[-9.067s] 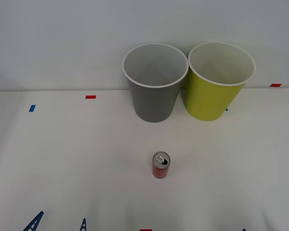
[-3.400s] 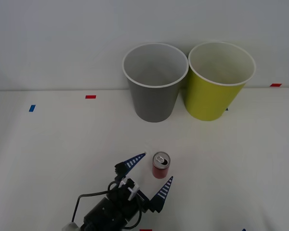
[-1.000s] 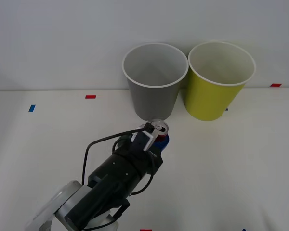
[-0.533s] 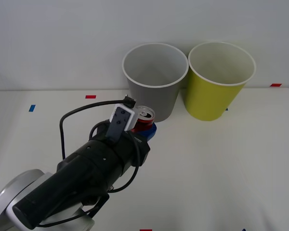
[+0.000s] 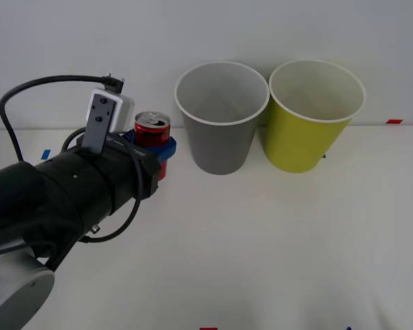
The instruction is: Put cans in the gray bin and PET bottles in the light green bin.
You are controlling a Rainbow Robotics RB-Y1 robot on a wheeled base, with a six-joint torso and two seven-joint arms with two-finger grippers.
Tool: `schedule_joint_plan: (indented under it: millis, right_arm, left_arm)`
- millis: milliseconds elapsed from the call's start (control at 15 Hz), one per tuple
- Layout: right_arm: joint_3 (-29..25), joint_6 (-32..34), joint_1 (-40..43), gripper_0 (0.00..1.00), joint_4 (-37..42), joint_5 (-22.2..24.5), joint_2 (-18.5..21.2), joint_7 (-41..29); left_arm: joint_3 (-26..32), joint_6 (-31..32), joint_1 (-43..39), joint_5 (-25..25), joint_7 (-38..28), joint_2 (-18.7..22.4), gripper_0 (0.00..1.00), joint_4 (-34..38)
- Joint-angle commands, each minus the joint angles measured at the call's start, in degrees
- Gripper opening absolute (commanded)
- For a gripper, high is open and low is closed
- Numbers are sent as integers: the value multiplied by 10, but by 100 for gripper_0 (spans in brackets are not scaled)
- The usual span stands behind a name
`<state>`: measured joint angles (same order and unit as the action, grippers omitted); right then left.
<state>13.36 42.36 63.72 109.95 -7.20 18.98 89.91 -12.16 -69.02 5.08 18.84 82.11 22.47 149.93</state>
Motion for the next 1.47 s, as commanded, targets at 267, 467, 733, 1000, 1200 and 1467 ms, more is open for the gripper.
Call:
schedule_joint_plan:
  millis: [267,467,733,1000,1200,1467]
  right_arm:
    - [0,0,0,100,0,0,0,0]
    - [0,0,0,100,0,0,0,0]
    - [0,0,0,100,0,0,0,0]
    - [0,0,0,100,0,0,0,0]
    - [0,0,0,100,0,0,0,0]
    - [0,0,0,100,0,0,0,0]
  left_arm:
    - [51,-63,114,23,2,-37,12,1]
    - [50,-62,182,16,2,-41,12,-42]
    - [13,-24,254,9,-6,-62,12,-117]
    - [-17,60,285,-7,-8,-86,11,-210]
    - [-28,124,309,-7,-6,-104,11,-284]
    - [-52,200,361,-5,-8,-113,11,-391]
